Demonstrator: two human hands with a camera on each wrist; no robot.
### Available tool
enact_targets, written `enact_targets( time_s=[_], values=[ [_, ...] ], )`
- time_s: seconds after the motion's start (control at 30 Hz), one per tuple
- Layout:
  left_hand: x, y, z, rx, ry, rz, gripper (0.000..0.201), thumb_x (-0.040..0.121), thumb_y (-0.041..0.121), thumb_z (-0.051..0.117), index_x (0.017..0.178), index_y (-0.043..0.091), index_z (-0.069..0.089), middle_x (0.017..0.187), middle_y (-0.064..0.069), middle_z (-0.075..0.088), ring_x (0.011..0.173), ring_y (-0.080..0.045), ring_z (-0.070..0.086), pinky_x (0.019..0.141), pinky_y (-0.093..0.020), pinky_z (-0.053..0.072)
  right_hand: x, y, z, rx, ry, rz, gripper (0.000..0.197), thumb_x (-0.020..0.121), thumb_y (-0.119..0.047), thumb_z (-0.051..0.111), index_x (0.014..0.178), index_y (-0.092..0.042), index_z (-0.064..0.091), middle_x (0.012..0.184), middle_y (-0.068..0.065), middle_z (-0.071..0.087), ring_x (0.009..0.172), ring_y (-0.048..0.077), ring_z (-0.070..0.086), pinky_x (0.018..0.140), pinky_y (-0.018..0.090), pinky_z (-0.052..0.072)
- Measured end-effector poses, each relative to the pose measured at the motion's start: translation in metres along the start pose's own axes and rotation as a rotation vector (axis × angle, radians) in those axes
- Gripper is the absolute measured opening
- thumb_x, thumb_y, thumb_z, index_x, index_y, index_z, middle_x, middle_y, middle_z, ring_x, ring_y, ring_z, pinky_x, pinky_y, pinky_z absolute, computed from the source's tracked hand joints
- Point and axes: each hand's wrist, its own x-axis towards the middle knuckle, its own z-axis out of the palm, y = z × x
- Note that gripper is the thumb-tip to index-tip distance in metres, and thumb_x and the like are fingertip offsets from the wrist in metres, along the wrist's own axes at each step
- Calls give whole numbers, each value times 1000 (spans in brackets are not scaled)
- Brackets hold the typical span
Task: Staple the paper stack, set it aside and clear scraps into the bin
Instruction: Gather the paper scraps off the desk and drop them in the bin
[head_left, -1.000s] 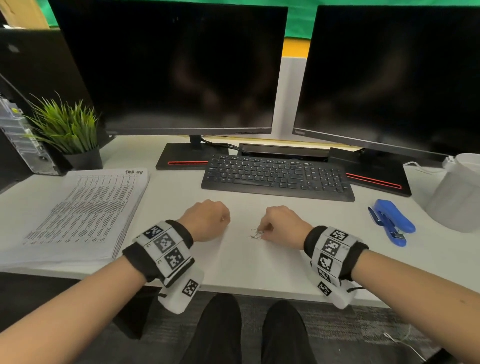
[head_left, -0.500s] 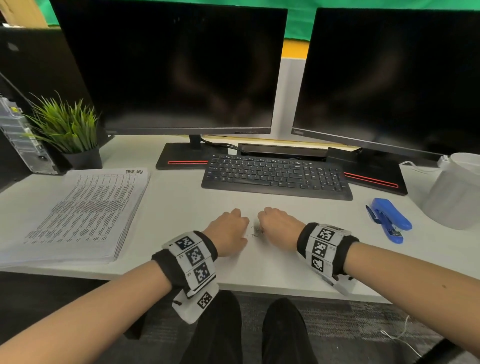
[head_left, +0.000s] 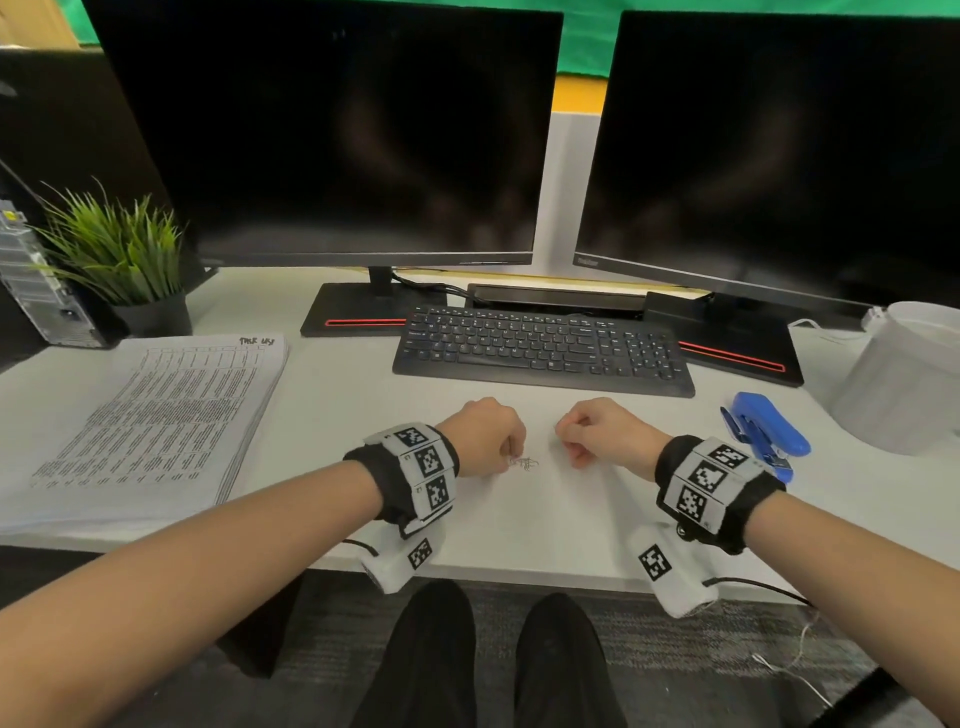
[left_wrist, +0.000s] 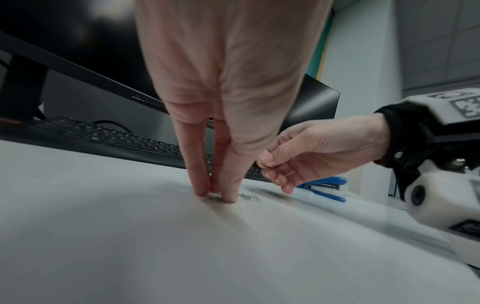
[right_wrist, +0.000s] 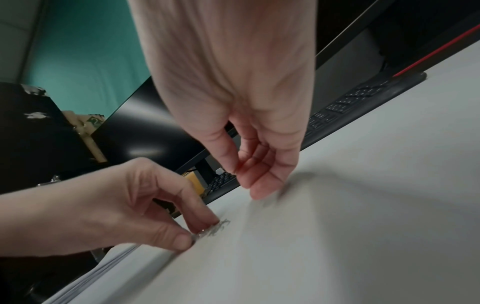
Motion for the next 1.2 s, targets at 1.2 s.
enact_targets(
  time_s=[1.2],
  values=[
    [75, 44, -54, -1135, 146, -27, 6, 86, -2, 61, 88, 2, 65, 76, -7, 62, 69, -14, 59, 61, -12, 56, -50, 25, -96, 482, 147, 10, 12, 94, -10, 52, 86, -5, 59, 76, 8, 55, 67, 17, 55, 66, 25, 55]
  ],
)
